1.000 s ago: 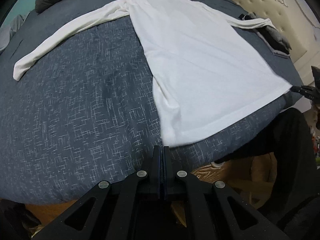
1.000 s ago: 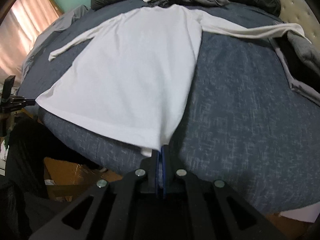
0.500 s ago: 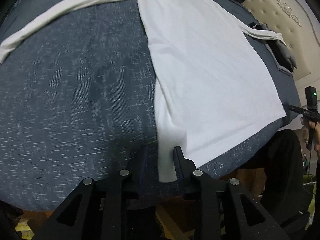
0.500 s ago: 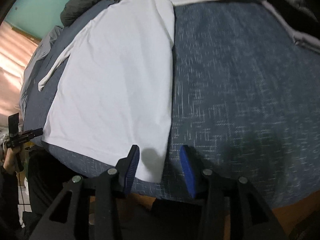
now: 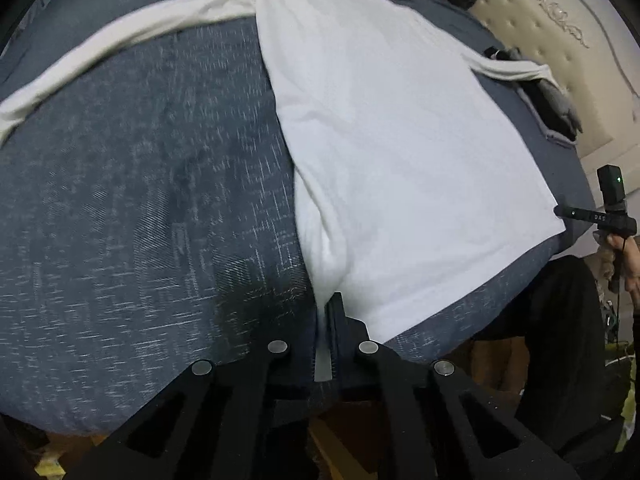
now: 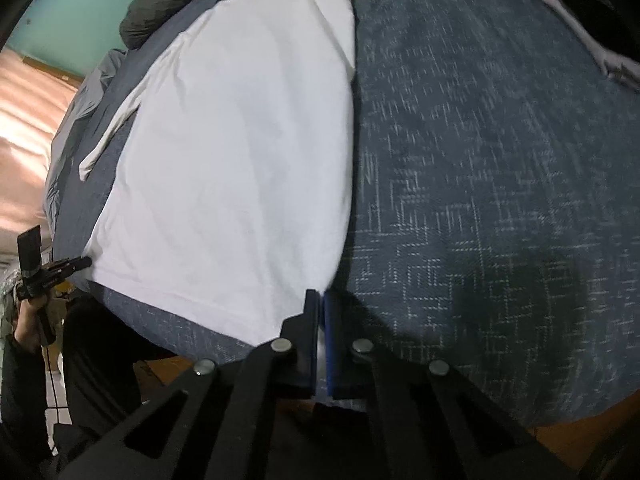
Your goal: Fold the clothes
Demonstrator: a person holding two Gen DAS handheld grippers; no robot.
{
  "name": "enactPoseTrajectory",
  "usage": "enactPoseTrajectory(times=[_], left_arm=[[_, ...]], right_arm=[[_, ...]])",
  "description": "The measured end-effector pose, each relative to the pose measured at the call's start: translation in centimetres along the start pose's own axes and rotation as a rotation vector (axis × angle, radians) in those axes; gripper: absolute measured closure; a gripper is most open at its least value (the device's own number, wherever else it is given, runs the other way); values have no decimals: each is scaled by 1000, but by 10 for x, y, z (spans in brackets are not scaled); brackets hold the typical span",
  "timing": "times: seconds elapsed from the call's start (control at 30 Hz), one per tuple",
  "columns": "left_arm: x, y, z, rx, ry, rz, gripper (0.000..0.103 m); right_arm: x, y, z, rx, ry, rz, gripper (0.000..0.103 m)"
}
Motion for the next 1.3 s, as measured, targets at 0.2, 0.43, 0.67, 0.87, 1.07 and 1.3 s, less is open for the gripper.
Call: enactPoseTrajectory(times=[0.2,0.43,0.67,0.87,1.07,1.3], left_arm=[[-10,-9,-17,-33,12,-71,99],[-25,-12,21,-38,-87,-111,99],[-11,-16,9,-32,-58,-132,94],[17,-32,-3,-15,-19,-160,88],[64,-21,12,-25,26,-176,78],[103,-19,31,-43,55,-181,78]], right_arm=[[4,-4,-45,3,112,-15,102],[-8,10,-17,-52,44,4,102],[-4,9,-12,-50,17,23,101],[13,4,-24,-49,68,16,101],[44,4,-24,-28,123,15,87],[81,6,-16,-3,163,12,73]])
Point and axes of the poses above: each gripper's, at about its wrist camera, not at the fingertips, and z roughly the way its jaws point, y to its right, x to its top, the point moved 8 cm from there along z, roughly the way its jaws point, and after that the axes turned 10 degrees about x, right-handed, at the moved point
